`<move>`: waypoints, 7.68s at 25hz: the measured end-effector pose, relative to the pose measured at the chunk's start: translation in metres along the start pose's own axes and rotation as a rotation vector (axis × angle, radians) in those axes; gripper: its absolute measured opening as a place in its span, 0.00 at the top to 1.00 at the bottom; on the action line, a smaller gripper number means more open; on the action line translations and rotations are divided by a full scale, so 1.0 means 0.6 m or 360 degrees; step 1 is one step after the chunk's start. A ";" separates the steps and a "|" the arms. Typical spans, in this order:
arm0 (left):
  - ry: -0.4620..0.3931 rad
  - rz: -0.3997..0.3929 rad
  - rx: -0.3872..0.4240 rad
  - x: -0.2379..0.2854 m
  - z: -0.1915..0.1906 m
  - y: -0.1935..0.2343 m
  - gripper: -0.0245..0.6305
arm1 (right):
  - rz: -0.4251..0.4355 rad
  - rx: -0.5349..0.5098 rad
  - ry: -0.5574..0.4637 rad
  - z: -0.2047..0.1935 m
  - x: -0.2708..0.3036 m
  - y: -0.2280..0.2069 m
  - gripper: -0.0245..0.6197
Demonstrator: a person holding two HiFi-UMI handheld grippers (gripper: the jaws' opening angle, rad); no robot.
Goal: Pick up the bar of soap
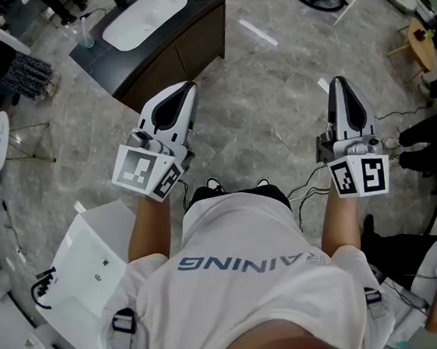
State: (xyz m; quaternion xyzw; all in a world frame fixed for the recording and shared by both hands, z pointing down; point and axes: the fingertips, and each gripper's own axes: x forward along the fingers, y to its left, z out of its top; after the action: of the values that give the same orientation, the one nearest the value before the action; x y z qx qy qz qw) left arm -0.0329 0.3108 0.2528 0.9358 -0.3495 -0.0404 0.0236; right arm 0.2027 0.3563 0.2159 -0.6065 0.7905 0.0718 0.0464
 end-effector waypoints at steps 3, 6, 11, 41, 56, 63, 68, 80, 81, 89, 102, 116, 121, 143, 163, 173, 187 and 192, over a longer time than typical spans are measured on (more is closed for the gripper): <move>0.0009 0.0006 -0.0007 -0.018 -0.010 0.026 0.95 | 0.0028 0.0003 0.0017 -0.015 0.016 0.033 0.94; 0.0029 0.0020 -0.0029 -0.032 -0.024 0.047 0.95 | 0.0075 0.0001 0.0058 -0.034 0.035 0.064 0.94; 0.0037 0.0069 -0.0039 -0.033 -0.031 0.087 0.95 | 0.0140 0.0004 0.0077 -0.049 0.081 0.078 0.94; 0.0124 0.0363 0.0049 0.390 -0.038 0.233 0.95 | 0.0428 0.0216 0.0122 -0.191 0.464 -0.265 0.94; 0.0108 0.0328 0.0008 0.509 -0.054 0.421 0.95 | 0.0420 0.0167 0.0175 -0.239 0.658 -0.278 0.94; 0.0087 0.0357 -0.0036 0.523 -0.056 0.579 0.95 | 0.0447 0.0140 0.0219 -0.255 0.803 -0.225 0.94; 0.0131 0.0383 0.0001 0.520 -0.055 0.700 0.95 | 0.0484 0.0127 0.0240 -0.277 0.919 -0.164 0.94; 0.0181 0.0539 -0.0081 0.512 -0.089 0.850 0.95 | 0.0716 0.0093 0.0434 -0.372 1.093 -0.072 0.94; 0.0187 0.0555 -0.0088 0.516 -0.094 0.855 0.95 | 0.0728 0.0089 0.0463 -0.385 1.105 -0.072 0.94; 0.0248 0.0678 -0.0174 0.565 -0.136 0.875 0.95 | 0.0809 0.0005 0.0821 -0.533 1.190 -0.090 0.78; 0.0349 0.0857 -0.0294 0.572 -0.214 0.898 0.95 | 0.0922 -0.0140 0.1378 -0.831 1.222 -0.066 0.59; 0.0377 0.0917 -0.0353 0.552 -0.246 0.925 0.95 | 0.0845 -0.0301 0.1671 -0.987 1.207 -0.061 0.57; 0.0377 0.0904 -0.0359 0.552 -0.247 0.928 0.95 | 0.0805 -0.0335 0.1667 -0.998 1.210 -0.062 0.56; 0.0335 0.0879 -0.0289 0.561 -0.203 0.916 0.95 | 0.0809 -0.0045 0.1125 -0.771 1.260 -0.051 0.55; 0.0123 0.0772 -0.0056 0.565 -0.044 0.888 0.95 | 0.0910 0.0118 0.0247 -0.327 1.226 -0.055 0.55; 0.0064 0.0761 -0.0011 0.561 -0.003 0.877 0.95 | 0.0898 0.0103 0.0091 -0.244 1.201 -0.066 0.55; 0.0043 0.0771 -0.0009 0.555 0.003 0.869 0.95 | 0.0908 0.0072 0.0084 -0.235 1.198 -0.063 0.55; 0.0041 0.0780 -0.0013 0.552 0.001 0.867 0.95 | 0.0910 0.0063 0.0094 -0.239 1.198 -0.064 0.55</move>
State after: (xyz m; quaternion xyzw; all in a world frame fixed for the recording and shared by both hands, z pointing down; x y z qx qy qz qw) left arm -0.1231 -0.2992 0.2703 0.8234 -0.5655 -0.0230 0.0408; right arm 0.0546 -0.3621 0.2397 -0.3597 0.9317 0.0487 0.0130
